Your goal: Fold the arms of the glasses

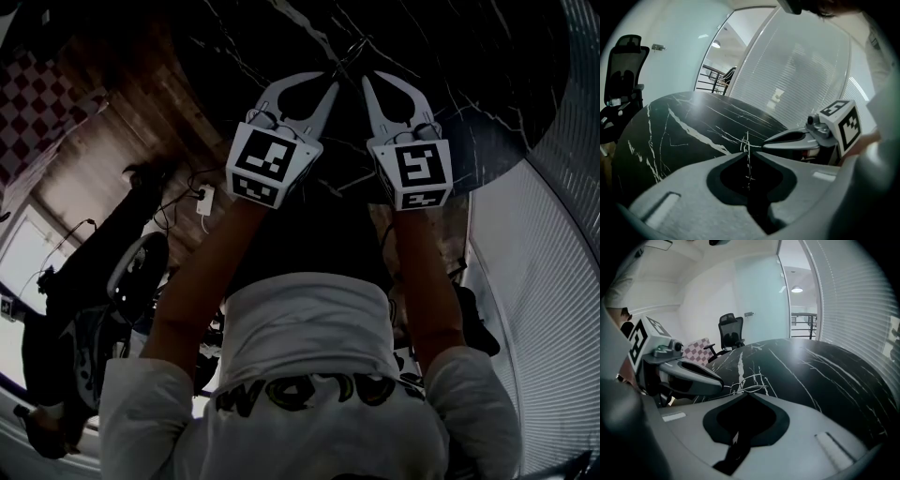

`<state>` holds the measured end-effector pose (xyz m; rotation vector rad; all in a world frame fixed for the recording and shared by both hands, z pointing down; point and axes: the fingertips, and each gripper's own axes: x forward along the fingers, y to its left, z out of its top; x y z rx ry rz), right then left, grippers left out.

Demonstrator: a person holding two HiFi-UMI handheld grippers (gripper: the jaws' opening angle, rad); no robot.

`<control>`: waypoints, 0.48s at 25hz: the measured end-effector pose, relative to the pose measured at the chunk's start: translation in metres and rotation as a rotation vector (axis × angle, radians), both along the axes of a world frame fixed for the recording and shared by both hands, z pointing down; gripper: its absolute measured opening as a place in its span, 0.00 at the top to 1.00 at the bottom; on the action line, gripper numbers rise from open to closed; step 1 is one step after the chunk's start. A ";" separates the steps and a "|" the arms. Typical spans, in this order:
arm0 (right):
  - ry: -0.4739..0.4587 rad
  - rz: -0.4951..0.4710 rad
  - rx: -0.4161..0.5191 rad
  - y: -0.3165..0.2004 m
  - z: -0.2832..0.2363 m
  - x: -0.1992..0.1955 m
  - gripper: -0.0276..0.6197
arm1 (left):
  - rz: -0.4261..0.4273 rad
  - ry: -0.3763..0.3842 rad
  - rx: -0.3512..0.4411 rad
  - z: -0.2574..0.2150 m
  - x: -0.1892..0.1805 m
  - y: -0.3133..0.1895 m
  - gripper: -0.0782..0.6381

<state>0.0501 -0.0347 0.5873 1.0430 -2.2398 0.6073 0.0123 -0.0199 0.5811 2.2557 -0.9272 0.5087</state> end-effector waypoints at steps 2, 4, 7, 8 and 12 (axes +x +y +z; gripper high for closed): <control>0.004 0.009 0.027 0.001 -0.013 0.010 0.95 | -0.001 -0.003 0.004 0.000 0.000 -0.001 0.85; 0.026 0.023 0.056 -0.002 -0.023 0.025 0.92 | -0.003 -0.005 0.008 0.000 0.000 -0.001 0.85; 0.080 0.047 0.067 -0.006 -0.019 0.052 0.88 | -0.006 -0.005 0.010 0.000 0.001 -0.001 0.85; 0.093 0.052 0.059 -0.007 -0.014 0.059 0.87 | -0.007 -0.005 0.010 0.000 0.001 -0.001 0.85; 0.103 0.041 0.016 -0.005 0.005 0.070 0.80 | -0.009 -0.010 0.012 -0.001 0.002 0.001 0.85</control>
